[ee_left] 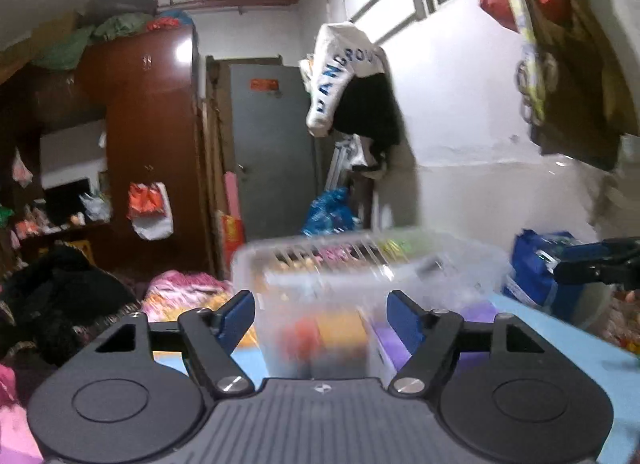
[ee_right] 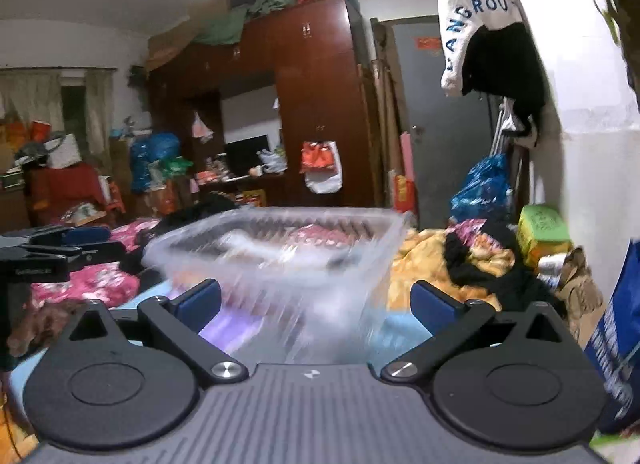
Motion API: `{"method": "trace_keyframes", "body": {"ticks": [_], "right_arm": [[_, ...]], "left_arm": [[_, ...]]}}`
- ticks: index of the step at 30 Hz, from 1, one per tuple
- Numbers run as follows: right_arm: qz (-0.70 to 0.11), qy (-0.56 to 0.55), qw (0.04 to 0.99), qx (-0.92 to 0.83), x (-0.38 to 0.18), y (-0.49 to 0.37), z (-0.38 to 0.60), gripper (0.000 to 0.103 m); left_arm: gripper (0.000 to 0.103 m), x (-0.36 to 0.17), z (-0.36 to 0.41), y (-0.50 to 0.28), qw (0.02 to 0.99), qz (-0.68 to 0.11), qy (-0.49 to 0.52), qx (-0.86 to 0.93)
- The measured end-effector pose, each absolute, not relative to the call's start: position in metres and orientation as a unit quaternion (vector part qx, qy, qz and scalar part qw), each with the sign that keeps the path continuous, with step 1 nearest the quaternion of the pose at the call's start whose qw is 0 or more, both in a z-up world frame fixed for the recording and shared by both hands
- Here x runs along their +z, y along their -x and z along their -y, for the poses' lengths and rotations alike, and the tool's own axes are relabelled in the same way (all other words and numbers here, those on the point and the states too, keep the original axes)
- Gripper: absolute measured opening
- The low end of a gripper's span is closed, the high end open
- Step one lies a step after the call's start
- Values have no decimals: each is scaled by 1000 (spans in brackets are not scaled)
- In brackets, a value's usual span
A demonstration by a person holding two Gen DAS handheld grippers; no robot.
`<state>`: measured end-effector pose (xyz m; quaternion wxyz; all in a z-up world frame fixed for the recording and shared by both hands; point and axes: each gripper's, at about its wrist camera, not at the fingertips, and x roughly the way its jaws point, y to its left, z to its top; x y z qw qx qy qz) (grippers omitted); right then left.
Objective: Organize objects
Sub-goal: 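Close both grippers on the purple Vinda tissue pack and lift it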
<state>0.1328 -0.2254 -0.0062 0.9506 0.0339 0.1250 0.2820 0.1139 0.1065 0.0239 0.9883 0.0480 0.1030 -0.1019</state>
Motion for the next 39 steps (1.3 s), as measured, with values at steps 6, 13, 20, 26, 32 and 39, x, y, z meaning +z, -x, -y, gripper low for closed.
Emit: {"method": "trace_keyframes", "body": {"ticks": [6, 13, 20, 26, 32, 39], "right_arm": [[-164, -13, 933, 319, -34, -137, 201, 103], [-175, -4, 922, 344, -41, -143, 179, 94], [-186, 11, 916, 355, -44, -137, 169, 56], [-181, 8, 926, 331, -50, -133, 172, 32], [-174, 9, 931, 320, -52, -131, 173, 28], [-151, 25, 940, 306, -51, -122, 164, 26]], "left_arm": [[76, -11, -100, -117, 979, -144, -64, -129], [75, -24, -87, -126, 970, -164, -59, -169], [66, -31, -68, -137, 965, -178, -63, -184], [38, -32, -67, -134, 966, -177, -57, -178], [32, -31, -70, -128, 967, -168, -49, -183], [30, -28, -69, -121, 971, -152, -49, -176]]}}
